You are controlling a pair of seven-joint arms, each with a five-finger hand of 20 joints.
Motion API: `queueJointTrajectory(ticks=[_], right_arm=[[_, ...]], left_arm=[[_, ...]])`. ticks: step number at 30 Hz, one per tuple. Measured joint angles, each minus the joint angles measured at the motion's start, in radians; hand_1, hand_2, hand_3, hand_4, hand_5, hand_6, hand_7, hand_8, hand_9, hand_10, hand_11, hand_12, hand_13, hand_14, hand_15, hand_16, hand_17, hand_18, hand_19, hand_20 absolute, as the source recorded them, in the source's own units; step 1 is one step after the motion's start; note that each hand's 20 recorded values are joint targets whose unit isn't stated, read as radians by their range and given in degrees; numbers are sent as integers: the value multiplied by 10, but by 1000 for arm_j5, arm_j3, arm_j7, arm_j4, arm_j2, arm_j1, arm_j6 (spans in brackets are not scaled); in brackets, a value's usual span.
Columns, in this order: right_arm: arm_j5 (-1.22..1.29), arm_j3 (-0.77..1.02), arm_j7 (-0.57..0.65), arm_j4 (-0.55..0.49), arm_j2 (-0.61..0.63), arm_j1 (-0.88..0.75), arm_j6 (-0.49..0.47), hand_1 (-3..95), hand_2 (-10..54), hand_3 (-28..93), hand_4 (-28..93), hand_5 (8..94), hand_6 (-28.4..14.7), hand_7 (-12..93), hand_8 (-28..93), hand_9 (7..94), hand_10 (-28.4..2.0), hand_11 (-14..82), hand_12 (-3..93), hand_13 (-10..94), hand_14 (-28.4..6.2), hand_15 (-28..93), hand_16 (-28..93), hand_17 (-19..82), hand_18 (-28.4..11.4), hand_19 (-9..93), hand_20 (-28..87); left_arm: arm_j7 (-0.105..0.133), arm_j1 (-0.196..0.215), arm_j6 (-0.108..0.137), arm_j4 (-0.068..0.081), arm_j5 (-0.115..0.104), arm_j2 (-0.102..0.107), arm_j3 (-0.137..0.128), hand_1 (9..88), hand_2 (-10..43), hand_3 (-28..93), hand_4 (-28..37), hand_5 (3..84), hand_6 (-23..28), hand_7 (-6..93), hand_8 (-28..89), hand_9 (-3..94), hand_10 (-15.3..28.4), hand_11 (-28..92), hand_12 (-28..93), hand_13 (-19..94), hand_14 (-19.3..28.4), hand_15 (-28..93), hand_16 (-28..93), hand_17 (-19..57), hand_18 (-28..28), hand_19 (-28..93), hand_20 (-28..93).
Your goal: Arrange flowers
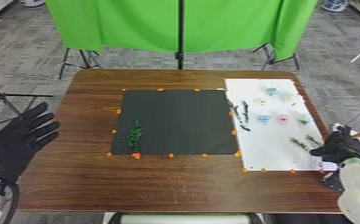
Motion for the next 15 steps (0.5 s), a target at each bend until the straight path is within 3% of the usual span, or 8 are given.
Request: queueJointTrajectory(ticks=[3, 5, 8, 15], right_arm=[[3, 8, -19, -1, -6, 4, -18, 528, -71, 604, -283, 715, 28, 570, -47, 767, -93, 552, 348, 649, -82, 783, 293, 276, -158, 786, 310], [10, 16, -28, -2, -11, 7, -36, 470, -79, 709, -283, 726, 23, 570, -20, 771, -91, 574, 358, 659, -88, 803, 306, 279, -161, 797, 321], [17, 19, -43, -1, -13, 5, -29, 445, -90, 766, -283, 742, 15, 570, -3, 777, -94, 597, 366, 667, -94, 825, 315, 283, -167, 809, 333], [21, 18, -73, -18, -16, -21, 156, 430, -95, 819, -283, 763, -1, 573, 12, 792, -94, 635, 381, 683, -107, 861, 337, 291, -180, 828, 357]], left_arm=[[0, 0, 0, 0, 0, 0, 0, 251, -30, 707, -283, 270, 28, 241, -135, 211, 108, 292, 111, 149, 127, 434, -48, -110, 190, 448, 57], [0, 0, 0, 0, 0, -1, 0, 251, -30, 708, -283, 270, 28, 240, -135, 211, 108, 292, 111, 149, 126, 433, -49, -110, 190, 448, 57], [-1, 0, 0, 0, 0, -4, 0, 251, -30, 708, -283, 270, 28, 240, -135, 211, 108, 292, 111, 149, 127, 433, -49, -110, 189, 448, 57], [-1, 1, 0, 0, 1, -11, 0, 251, -30, 707, -283, 269, 28, 240, -135, 211, 108, 291, 111, 149, 127, 434, -49, -110, 189, 448, 57]])
